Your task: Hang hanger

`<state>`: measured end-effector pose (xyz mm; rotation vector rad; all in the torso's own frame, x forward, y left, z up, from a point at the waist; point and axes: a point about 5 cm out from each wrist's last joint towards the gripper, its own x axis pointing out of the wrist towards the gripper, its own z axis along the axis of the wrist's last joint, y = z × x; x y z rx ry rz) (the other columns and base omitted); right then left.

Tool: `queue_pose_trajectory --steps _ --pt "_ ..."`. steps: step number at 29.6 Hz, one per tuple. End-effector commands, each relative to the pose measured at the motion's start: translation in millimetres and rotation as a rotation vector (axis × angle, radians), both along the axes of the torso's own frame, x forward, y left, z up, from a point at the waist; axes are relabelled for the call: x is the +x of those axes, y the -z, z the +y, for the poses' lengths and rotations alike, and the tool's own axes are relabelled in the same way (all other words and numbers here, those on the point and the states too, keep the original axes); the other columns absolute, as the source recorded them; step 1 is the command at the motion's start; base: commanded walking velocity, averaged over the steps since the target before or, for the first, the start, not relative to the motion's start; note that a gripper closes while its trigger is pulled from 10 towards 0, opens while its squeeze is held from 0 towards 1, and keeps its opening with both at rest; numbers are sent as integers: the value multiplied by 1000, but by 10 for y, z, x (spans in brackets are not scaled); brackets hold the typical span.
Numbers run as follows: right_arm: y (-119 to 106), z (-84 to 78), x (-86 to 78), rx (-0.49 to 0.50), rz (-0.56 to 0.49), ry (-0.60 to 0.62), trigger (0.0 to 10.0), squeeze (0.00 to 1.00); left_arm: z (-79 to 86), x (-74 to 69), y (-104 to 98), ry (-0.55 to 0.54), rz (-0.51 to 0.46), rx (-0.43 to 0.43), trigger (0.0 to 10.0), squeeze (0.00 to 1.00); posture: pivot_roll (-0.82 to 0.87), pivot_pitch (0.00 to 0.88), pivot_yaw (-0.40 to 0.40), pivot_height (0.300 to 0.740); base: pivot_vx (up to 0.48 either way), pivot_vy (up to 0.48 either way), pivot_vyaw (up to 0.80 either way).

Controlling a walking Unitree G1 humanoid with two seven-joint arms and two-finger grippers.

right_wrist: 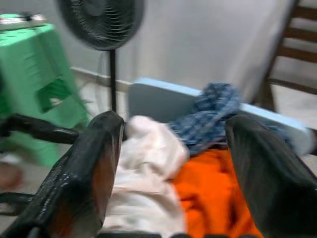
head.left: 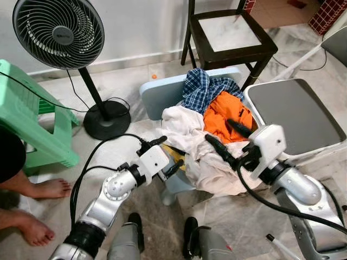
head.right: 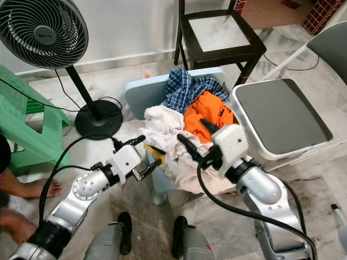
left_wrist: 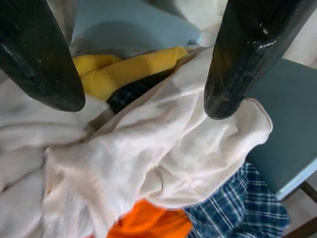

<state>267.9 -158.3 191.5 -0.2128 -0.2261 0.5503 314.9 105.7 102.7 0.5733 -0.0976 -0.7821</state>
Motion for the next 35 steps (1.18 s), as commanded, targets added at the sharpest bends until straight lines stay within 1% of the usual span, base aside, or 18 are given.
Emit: queue_pose_trajectory --steps 1,5,6,11,12,14,15,16,17,18,19,23,25,29,32,33,34,35 --pt "-61 -45 -25 2 -35 50 10000 1000 25 -31 116 16 26 52 10000 0 23 375 -29 740 0 0 0" --pt "-92 -56 -29 0 -48 75 10000 1000 83 46 112 9 24 83 10000 0 9 376 -22 740 0 0 0" --pt "-94 -52 -46 0 -45 79 10000 1000 98 89 104 8 21 93 10000 0 5 377 -20 740 0 0 0" --pt "-29 -38 -111 -25 -9 59 10000 996 65 173 75 12 3 102 10000 0 -10 376 -12 740 0 0 0" --pt "-24 -48 -112 -28 -7 68 10000 922 46 185 73 18 -4 110 10000 0 -15 375 -10 740 0 0 0" --pt "-22 -55 -114 -29 -9 81 10000 918 22 186 88 34 -23 148 10000 0 -19 374 -8 740 0 0 0" --pt "-21 -58 -116 -32 -10 87 10000 910 6 185 99 49 -33 164 9765 0 -24 373 -8 740 0 0 0" --pt "-22 -59 -116 -32 -11 89 10000 910 1 186 101 52 -34 166 9765 0 -24 373 -8 740 0 0 0" --pt "-21 -60 -117 -32 -11 92 10000 910 -8 188 105 58 -42 182 9373 0 -27 373 -7 740 0 0 0" --pt "-19 -57 -124 -36 -12 94 10000 910 -28 187 108 78 -62 210 9765 0 -27 373 -7 740 0 0 0" --pt "-19 -56 -127 -37 -12 95 10000 910 -35 187 109 84 -66 216 10000 0 -29 373 -7 740 0 0 0" --pt "-19 -52 -134 -44 -11 102 10000 910 -122 207 81 107 -87 209 10000 0 -29 372 -8 740 0 0 0" --pt "-23 -50 -128 -45 -15 107 10000 914 -148 205 88 119 -111 233 10000 0 -30 370 -9 740 0 0 0" --pt "-48 -40 -103 -40 -34 127 10000 914 -135 292 3 54 -229 285 10000 0 -30 365 -13 740 0 0 0" --pt "-59 -28 -85 -41 -46 140 10000 914 -103 370 -88 -1 -265 276 10000 0 -30 360 -15 740 0 0 0" --pt "-60 -22 -78 -41 -49 143 10000 910 -99 386 -105 -9 -269 277 3451 0 -30 360 -15 740 0 0 0" --pt "-62 -21 -73 -42 -51 146 10000 914 -99 395 -110 -12 -262 273 0 0 -30 357 -16 740 0 0 0" --pt "-63 -19 -68 -42 -52 147 10000 914 -98 401 -113 -15 -256 270 0 0 -30 356 -16 740 0 0 0"
